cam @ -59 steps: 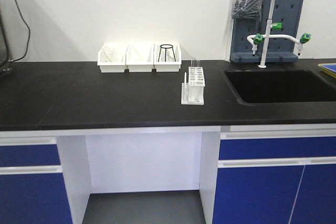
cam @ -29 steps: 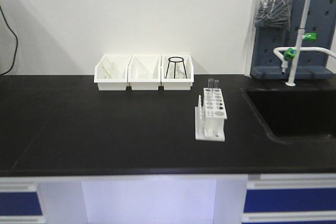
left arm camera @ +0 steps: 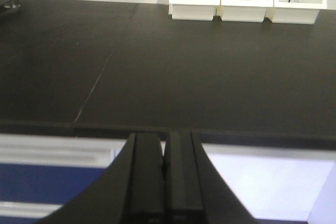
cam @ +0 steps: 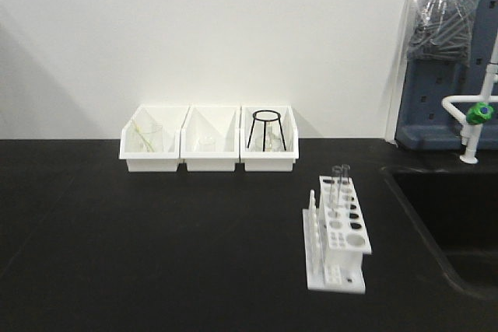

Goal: Flip and reinsert test tube from rack

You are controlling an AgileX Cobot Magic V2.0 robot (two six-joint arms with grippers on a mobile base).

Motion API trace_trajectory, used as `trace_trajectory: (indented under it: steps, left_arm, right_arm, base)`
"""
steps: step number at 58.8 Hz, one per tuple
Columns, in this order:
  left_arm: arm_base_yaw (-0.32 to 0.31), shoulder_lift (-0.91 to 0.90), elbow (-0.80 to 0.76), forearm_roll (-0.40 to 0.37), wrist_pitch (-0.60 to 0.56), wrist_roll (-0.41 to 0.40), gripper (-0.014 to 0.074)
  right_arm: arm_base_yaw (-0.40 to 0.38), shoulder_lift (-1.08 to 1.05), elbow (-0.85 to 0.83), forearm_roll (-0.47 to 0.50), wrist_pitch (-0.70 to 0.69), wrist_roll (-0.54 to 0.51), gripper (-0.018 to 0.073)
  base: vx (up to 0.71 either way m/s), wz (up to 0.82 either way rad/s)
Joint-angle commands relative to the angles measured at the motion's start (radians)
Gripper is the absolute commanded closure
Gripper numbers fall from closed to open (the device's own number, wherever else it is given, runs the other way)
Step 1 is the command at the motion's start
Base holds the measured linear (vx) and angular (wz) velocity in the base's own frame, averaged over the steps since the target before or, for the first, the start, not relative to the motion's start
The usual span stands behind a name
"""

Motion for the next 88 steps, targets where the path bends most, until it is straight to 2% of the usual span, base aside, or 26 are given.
trace_trajectory:
  steps: [1, 38, 78, 81, 88]
  left_arm:
    - [-0.003, -0.011, 0.002, -0.005, -0.085, 0.000, 0.0603]
    - [-0.003, -0.011, 0.002, -0.005, -0.085, 0.000, 0.0603]
    - [-0.003, -0.011, 0.002, -0.005, -0.085, 0.000, 0.0603]
    - [-0.003, -0.011, 0.002, -0.005, -0.085, 0.000, 0.0603]
    - [-0.003, -0.011, 0.002, -0.005, -0.085, 0.000, 0.0603]
  right_arm:
    - [-0.005, -0.011, 0.001, -0.002, -0.085, -0.007, 0.0571]
    - [-0.005, -0.011, 0.001, -0.002, -0.085, -0.007, 0.0571]
    - [-0.005, -0.011, 0.001, -0.002, -0.094, -0.007, 0.0571]
    - [-0.005, -0.011, -0.002, 0.004, -0.118, -0.007, 0.0571]
    - [-0.005, -0.011, -0.018, 0.024, -0.274, -0.002, 0.0571]
  base:
    - [0.48, -0.02]
    - [0.37, -0.01]
    - [0.06, -0.03]
    - [0.00, 0.00]
    - [0.00, 0.00]
